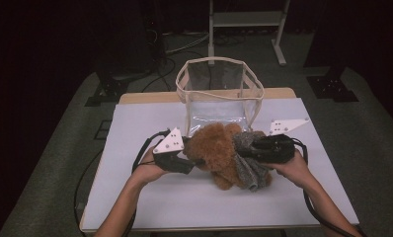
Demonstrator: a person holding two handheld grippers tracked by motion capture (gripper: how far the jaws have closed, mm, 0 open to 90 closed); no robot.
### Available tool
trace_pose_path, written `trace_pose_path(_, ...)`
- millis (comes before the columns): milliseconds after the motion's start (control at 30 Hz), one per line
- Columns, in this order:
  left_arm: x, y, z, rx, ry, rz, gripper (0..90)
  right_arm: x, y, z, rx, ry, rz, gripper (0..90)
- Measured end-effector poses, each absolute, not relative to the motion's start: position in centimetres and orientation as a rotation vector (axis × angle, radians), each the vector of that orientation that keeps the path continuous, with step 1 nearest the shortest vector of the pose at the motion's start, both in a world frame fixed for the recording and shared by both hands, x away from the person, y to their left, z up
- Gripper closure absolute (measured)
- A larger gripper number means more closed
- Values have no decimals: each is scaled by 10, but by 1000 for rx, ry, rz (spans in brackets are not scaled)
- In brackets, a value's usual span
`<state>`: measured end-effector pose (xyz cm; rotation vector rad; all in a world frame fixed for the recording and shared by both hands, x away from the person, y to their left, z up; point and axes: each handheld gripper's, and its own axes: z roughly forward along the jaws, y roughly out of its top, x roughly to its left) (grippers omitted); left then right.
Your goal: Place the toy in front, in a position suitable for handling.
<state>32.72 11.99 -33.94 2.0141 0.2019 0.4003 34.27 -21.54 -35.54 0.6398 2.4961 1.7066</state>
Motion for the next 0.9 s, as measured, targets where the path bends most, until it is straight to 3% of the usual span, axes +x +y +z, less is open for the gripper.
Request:
trace_pose_path(333, 312, 120, -271, 2065, 68, 521, 355, 334, -202, -328, 546, 2430, 1863, 691)
trace_pose_path(600, 319, 106, -289, 2034, 76, 481, 343, 334, -227, -322, 590, 2415, 1778, 691)
trace_pose_path(767, 327, 78, -285, 2012, 55, 490, 318, 336, -239, -265, 535, 2409, 1701, 690)
trace_pose_path(800, 329, 68, -283, 2012, 42, 496, 318, 339, -236, -235, 491, 2412, 1674, 689)
trace_pose_path(900, 331, 52, -280, 2023, 20, 497, 317, 343, -224, -212, 446, 2455, 1568, 689)
